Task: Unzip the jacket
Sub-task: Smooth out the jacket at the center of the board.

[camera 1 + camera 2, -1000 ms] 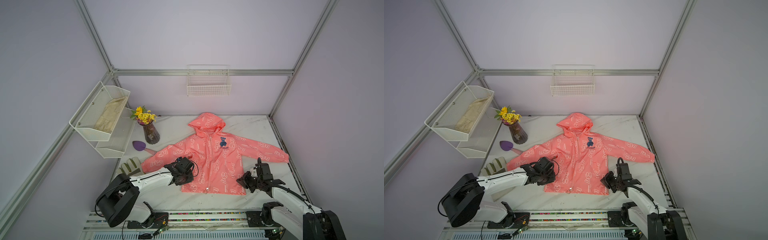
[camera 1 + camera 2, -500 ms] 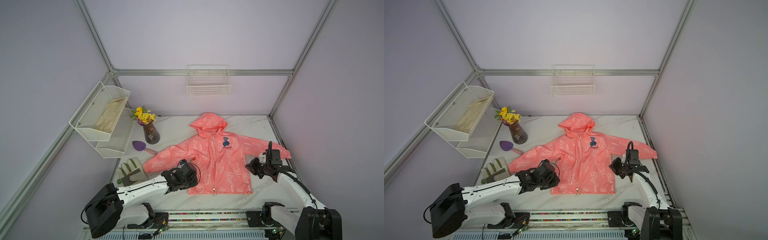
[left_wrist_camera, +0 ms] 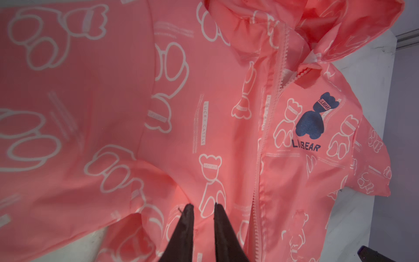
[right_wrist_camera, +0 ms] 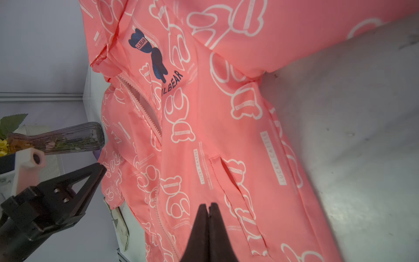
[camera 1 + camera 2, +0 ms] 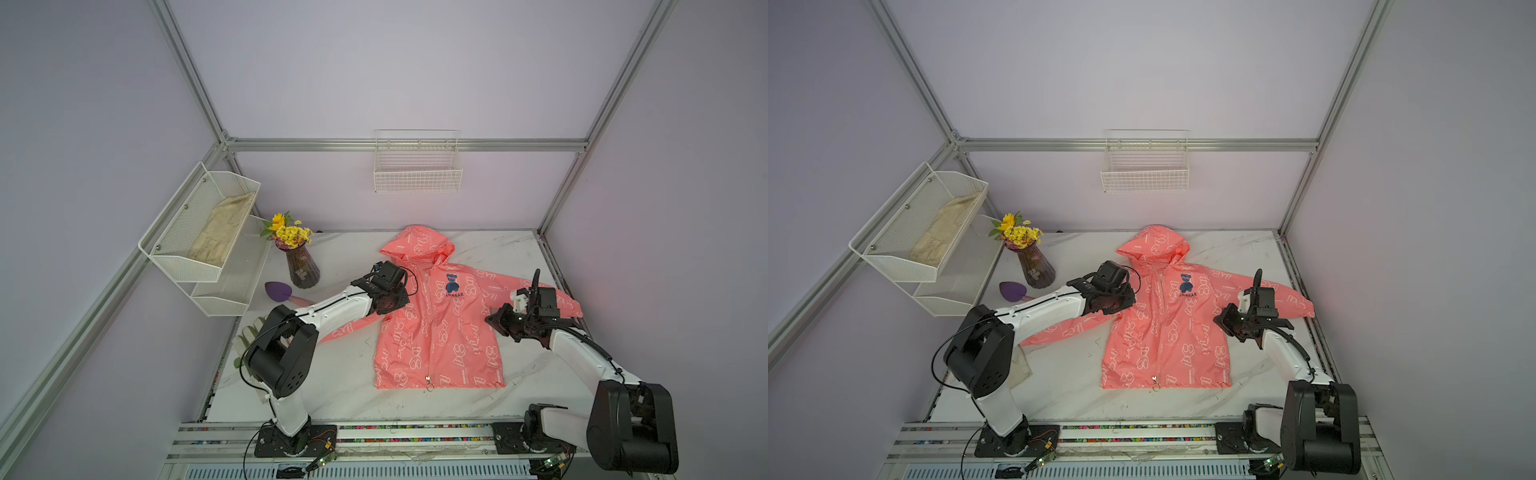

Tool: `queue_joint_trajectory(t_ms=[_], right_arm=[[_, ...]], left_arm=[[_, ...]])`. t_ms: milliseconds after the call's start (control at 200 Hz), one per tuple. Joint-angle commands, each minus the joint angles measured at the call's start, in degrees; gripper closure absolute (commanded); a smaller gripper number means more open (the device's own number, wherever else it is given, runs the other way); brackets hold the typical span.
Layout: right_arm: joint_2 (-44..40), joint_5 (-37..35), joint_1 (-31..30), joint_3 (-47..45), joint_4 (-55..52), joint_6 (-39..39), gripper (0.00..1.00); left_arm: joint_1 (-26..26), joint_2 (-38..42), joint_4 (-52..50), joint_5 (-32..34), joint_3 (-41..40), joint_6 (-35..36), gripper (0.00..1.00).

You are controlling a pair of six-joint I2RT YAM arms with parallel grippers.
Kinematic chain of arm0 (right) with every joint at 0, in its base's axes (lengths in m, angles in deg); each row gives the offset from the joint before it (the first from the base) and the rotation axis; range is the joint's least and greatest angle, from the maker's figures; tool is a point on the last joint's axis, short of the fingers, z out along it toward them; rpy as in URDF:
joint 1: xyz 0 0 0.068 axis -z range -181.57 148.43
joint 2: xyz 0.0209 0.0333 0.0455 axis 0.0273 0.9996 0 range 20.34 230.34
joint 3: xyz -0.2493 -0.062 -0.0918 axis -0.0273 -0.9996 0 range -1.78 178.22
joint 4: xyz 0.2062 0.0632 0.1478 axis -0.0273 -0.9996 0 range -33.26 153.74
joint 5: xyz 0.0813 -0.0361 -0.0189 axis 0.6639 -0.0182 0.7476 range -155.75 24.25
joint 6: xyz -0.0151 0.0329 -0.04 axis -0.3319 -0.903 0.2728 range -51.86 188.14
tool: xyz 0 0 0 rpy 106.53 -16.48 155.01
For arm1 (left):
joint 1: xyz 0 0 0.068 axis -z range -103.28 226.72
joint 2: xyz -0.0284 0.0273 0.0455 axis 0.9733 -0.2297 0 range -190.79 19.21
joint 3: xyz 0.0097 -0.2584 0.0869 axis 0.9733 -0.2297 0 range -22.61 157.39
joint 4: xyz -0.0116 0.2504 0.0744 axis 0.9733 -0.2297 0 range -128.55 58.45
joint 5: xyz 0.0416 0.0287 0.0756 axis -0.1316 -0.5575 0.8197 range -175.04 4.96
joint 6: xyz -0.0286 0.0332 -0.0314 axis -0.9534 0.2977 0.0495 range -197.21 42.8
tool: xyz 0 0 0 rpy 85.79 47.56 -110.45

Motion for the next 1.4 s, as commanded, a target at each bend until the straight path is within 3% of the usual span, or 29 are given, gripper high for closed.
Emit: queue_joint_trajectory(t_ms=[0,155,310,440,615,650,730,815,975,1105,1145,1195,1260,1335,1350,1355,1365,1395], right_arm=[[0.0,1.0,0.2,-0.4,2.5,0.5,0.96],[-0.7,0.8,0.2,-0.8,2.3,0.9,0.96],[0.9,2.0,0.2,-0.8,3.7,0.4,0.96],[1.4,1.6,0.2,-0.2,3.8,0.9,0.96],[0.8,-0.5,0.1,0.8,4.3,3.2,0.91],[0.2,-1.7,0.2,0.9,4.9,3.8,0.89],[-1.4,-5.0,0.1,0.9,6.9,5.9,0.83],[-3.3,-9.6,0.1,0.4,10.5,9.2,0.78],[-8.9,-20.7,0.0,-5.0,25.4,19.7,0.62],[-11.0,-27.6,0.0,-15.8,48.1,29.5,0.45],[-9.5,-28.9,0.0,-17.9,53.1,30.7,0.37],[-5.9,-30.4,0.0,-18.3,55.9,30.8,0.34],[0.9,-30.6,0.0,-18.2,59.6,32.0,0.32],[10.8,-31.0,0.0,-19.9,70.9,31.9,0.31],[13.0,-31.1,0.0,-20.1,74.6,31.8,0.23],[13.6,-31.2,0.0,-20.1,75.9,31.8,0.14],[14.6,-31.2,0.0,-20.1,77.6,31.6,0.06],[16.6,-28.9,0.1,-19.1,78.9,30.9,0.03]], left_arm=[[-2.1,-3.2,1.4,-2.7,2.8,-1.1,0.86],[-4.9,-4.7,4.5,-2.9,-2.1,0.3,0.89],[-11.1,-5.2,9.1,-3.8,-7.7,3.0,0.92],[-14.9,-4.8,11.2,-4.9,-8.4,8.5,0.95],[-16.0,0.9,12.6,-2.5,-6.9,17.3,0.96],[-16.0,2.4,12.6,-2.2,-6.5,19.1,0.92],[-16.0,7.2,13.9,-1.4,-6.9,22.7,0.72],[-15.9,13.6,16.9,1.4,-9.5,26.5,0.43],[-16.1,28.5,30.0,10.6,-20.3,36.5,0.14],[-16.2,36.7,51.0,18.6,-35.1,48.1,0.00],[-16.3,38.2,58.5,21.1,-39.9,51.3,0.00],[-16.7,39.2,65.3,24.9,-44.5,53.1,0.00],[-18.0,40.1,65.9,28.5,-47.3,51.7,0.00],[-20.0,40.7,62.4,31.1,-48.5,49.0,0.00],[-20.2,40.7,62.2,31.7,-48.7,48.7,0.00],[-20.3,40.7,62.2,31.9,-48.8,48.5,0.00],[-20.4,40.6,62.1,32.4,-48.9,48.4,0.00],[-20.8,40.4,61.7,34.2,-49.3,47.8,0.00]])
